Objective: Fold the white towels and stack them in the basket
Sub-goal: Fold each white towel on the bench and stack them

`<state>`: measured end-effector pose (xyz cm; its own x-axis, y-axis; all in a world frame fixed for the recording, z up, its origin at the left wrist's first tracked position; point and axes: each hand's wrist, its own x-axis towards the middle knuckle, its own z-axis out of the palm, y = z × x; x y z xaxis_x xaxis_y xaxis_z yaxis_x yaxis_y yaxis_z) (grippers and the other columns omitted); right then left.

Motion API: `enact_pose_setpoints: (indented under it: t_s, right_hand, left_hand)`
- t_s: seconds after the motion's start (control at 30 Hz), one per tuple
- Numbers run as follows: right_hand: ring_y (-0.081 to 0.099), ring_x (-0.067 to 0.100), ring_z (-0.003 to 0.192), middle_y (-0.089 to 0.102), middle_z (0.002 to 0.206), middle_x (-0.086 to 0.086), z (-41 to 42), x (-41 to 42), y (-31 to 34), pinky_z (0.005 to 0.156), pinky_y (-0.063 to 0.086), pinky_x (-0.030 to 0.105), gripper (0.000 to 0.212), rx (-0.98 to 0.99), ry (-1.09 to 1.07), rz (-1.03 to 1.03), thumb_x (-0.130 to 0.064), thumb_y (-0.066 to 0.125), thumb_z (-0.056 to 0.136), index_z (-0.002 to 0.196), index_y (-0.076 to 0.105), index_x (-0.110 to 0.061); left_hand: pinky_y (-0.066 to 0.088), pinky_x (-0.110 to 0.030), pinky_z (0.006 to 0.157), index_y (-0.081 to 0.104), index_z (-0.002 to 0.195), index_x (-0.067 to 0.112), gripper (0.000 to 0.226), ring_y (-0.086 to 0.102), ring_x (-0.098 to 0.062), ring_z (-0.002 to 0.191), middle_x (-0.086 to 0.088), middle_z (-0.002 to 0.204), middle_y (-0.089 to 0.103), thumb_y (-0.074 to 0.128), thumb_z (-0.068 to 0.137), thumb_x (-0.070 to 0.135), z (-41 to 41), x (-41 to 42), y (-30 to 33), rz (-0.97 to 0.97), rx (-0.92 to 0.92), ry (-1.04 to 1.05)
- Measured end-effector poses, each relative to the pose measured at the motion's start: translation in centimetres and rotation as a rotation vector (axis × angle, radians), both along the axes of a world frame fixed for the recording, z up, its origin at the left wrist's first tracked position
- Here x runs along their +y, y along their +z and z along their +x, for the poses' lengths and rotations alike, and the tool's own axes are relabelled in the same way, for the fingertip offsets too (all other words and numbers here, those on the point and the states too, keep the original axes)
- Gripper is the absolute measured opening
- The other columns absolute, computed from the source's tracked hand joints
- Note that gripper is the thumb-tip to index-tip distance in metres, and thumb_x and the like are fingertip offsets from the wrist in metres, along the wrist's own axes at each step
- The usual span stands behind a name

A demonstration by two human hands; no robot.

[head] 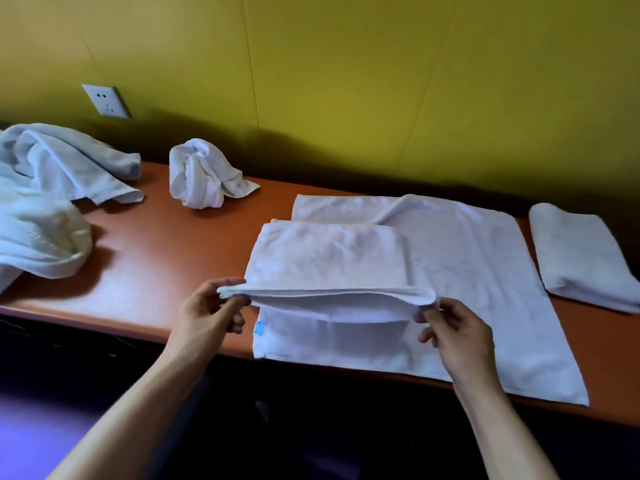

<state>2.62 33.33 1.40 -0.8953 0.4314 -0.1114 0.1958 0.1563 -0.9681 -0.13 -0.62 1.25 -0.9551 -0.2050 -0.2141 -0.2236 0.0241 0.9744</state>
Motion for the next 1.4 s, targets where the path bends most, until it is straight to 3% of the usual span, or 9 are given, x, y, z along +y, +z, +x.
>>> enact_pose_setpoints:
  t_s: [0.13,0.47,0.67,0.77,0.87,0.93,1.07,1.2,1.4]
  right_hand:
    - [0.047,0.010,0.047,0.054,0.050,0.001,-5.1,0.1,-0.4,0.050,0.038,0.019,0.026,0.033,-0.044,0.176,-0.035,0.069,0.094,0.079,0.068,-0.013]
    - [0.059,0.018,0.071,0.062,0.068,-0.006,-17.2,1.1,-2.4,0.070,0.038,0.027,0.025,-0.029,-0.137,0.405,-0.040,0.068,0.092,0.087,0.071,-0.016]
    - [0.057,0.008,0.074,0.058,0.076,-0.009,-17.8,0.5,-4.1,0.059,0.037,0.020,0.034,-0.090,-0.126,0.337,-0.030,0.063,0.095,0.126,0.053,-0.023]
    - [0.059,0.023,0.084,0.059,0.077,-0.007,-15.1,0.6,-4.6,0.072,0.040,0.032,0.027,-0.137,-0.147,0.382,-0.032,0.061,0.094,0.114,0.050,-0.018]
    - [0.056,0.026,0.087,0.060,0.080,-0.007,-12.1,0.7,-5.0,0.076,0.040,0.034,0.031,-0.273,-0.083,0.499,-0.047,0.055,0.096,0.101,0.054,-0.016]
    - [0.055,0.023,0.084,0.060,0.081,-0.008,-10.9,0.2,-4.9,0.074,0.040,0.034,0.036,-0.339,-0.013,0.535,-0.052,0.051,0.097,0.095,0.058,-0.017]
    - [0.063,0.027,0.067,0.064,0.072,0.000,-11.6,-0.2,-4.7,0.066,0.053,0.036,0.038,-0.426,-0.028,0.297,-0.051,0.063,0.089,0.077,0.062,-0.014]
    - [0.047,0.024,0.056,0.054,0.058,0.006,-12.3,-0.8,-3.4,0.054,0.037,0.031,0.035,-0.430,-0.119,0.018,-0.036,0.077,0.080,0.072,0.065,-0.005]
    - [0.059,0.019,0.078,0.069,0.081,-0.002,-13.9,-7.2,0.9,0.065,0.038,0.029,0.011,-0.005,-0.096,0.383,-0.026,0.072,0.083,0.089,0.069,-0.017]
  left_hand:
    - [0.039,-0.023,0.042,0.067,0.083,0.011,0.021,0.047,-0.015,0.041,0.001,0.051,0.060,0.067,0.095,0.029,-5.4,0.3,-0.2,-0.343,0.065,0.055]
    - [0.056,-0.030,0.068,0.072,0.082,0.020,0.026,0.069,-0.014,0.066,0.006,0.061,0.070,0.070,0.085,0.046,-18.9,2.9,-0.1,-0.642,0.070,0.141]
    - [0.041,-0.035,0.077,0.053,0.124,0.020,0.041,0.057,-0.024,0.100,-0.002,0.108,0.064,0.070,0.090,0.038,-17.9,4.0,-3.0,-0.815,0.035,0.101]
    - [0.041,-0.037,0.082,0.062,0.119,0.023,0.025,0.054,-0.027,0.103,-0.004,0.120,0.061,0.061,0.097,0.034,-13.2,4.3,-4.4,-1.097,0.395,-0.160]
    - [0.035,-0.044,0.099,0.059,0.130,0.034,0.034,0.047,-0.030,0.128,0.001,0.142,0.053,0.044,0.100,0.042,-9.5,3.8,-6.8,-1.273,0.390,-0.329]
    - [0.020,-0.047,0.117,0.033,0.151,0.045,0.052,0.020,-0.026,0.152,0.006,0.164,0.027,0.028,0.100,0.054,-8.4,3.3,-7.8,-1.258,0.216,-0.443]
    - [0.000,-0.040,0.123,-0.001,0.154,0.054,0.058,-0.015,-0.016,0.154,0.015,0.167,-0.007,0.011,0.098,0.062,-8.6,2.9,-8.6,-1.204,0.151,-0.521]
    - [0.003,-0.041,0.123,0.005,0.155,0.053,0.057,-0.015,-0.015,0.154,0.014,0.168,-0.004,0.012,0.099,0.062,-8.2,2.9,-8.3,-1.149,0.172,-0.499]
    - [0.024,-0.046,0.119,0.030,0.155,0.034,0.059,0.021,-0.033,0.150,-0.009,0.163,0.026,0.033,0.099,0.051,-8.6,2.1,-8.5,-0.978,0.152,-0.281]
